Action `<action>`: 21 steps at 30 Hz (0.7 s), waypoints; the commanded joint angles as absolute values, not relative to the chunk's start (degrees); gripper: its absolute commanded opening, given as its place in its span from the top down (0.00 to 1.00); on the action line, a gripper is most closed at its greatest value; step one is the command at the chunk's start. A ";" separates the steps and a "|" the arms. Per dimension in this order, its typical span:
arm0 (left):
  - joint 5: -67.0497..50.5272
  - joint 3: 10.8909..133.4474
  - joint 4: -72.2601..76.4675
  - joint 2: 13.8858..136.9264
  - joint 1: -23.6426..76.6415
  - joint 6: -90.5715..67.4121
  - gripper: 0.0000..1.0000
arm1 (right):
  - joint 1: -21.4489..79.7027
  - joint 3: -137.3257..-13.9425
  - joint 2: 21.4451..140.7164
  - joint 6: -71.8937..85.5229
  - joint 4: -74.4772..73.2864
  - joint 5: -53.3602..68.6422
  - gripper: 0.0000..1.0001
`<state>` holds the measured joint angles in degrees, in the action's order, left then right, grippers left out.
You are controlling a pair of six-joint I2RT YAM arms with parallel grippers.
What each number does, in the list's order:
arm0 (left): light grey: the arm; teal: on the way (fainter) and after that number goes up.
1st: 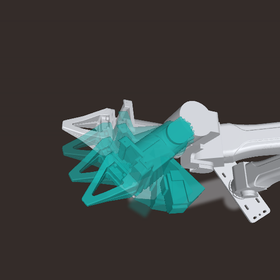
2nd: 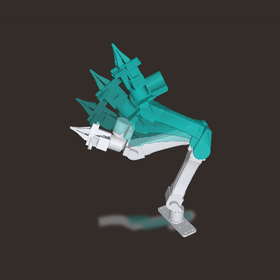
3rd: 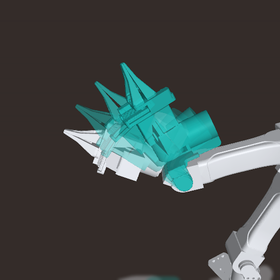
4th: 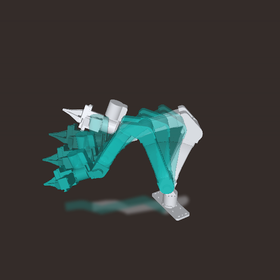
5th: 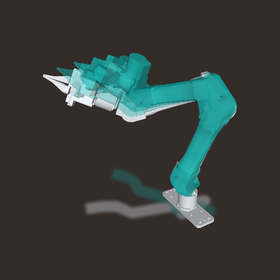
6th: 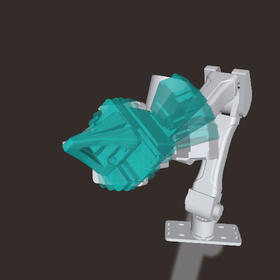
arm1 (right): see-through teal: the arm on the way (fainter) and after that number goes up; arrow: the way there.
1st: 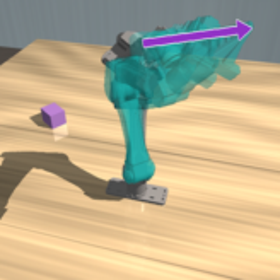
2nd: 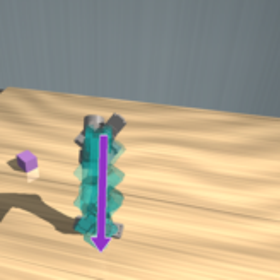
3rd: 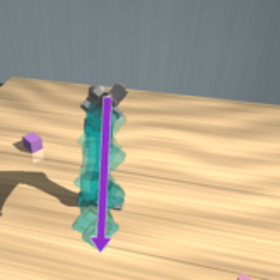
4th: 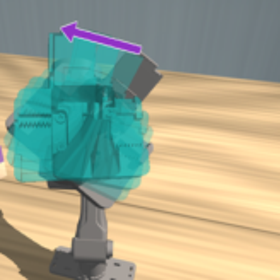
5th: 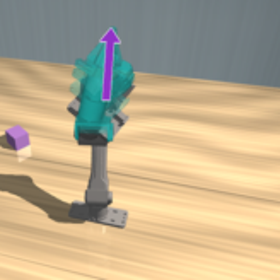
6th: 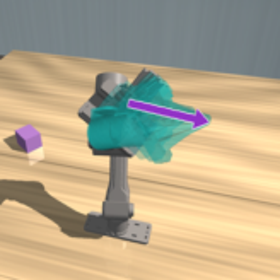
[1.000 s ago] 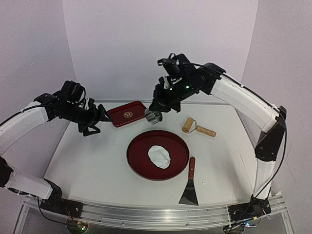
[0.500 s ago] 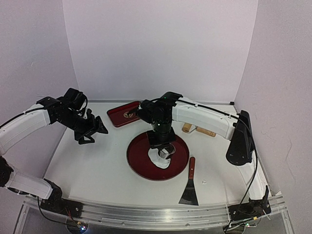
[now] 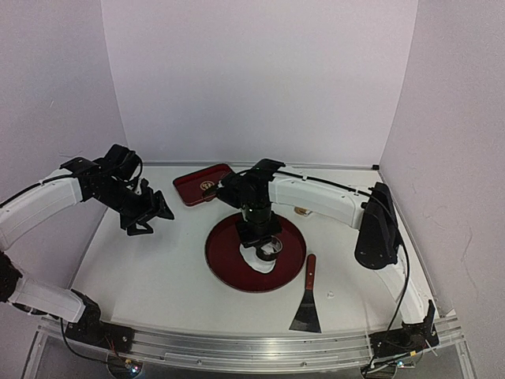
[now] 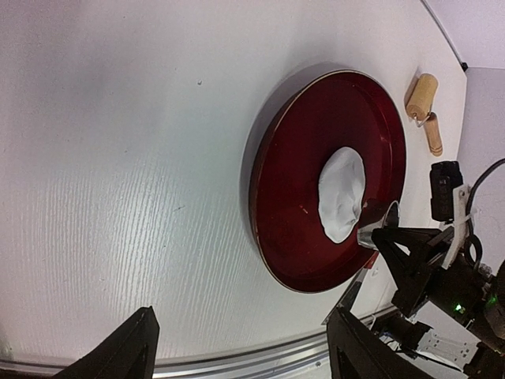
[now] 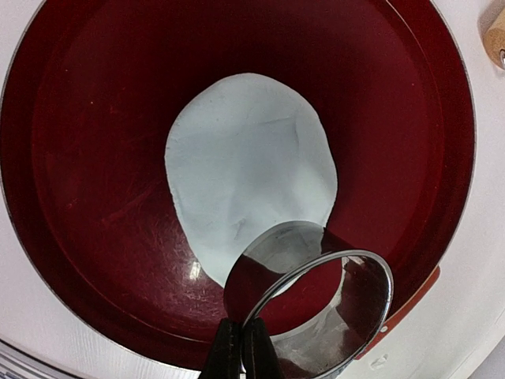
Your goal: Roll out the dumpling wrappers from the dough
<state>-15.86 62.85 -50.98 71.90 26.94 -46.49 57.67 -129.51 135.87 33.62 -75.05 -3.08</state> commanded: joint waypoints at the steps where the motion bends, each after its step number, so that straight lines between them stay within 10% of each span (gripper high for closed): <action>1: -15.33 63.38 -50.55 72.46 26.73 -46.81 0.26 | 57.64 -133.90 137.77 31.10 -75.19 -5.24 1.00; 21: -14.53 63.40 -50.60 72.33 26.80 -47.92 0.27 | 57.45 -137.95 143.60 25.88 -75.13 -5.06 1.00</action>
<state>-15.66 62.85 -50.98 72.51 26.94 -47.75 57.67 -135.47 142.52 27.77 -74.55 -3.42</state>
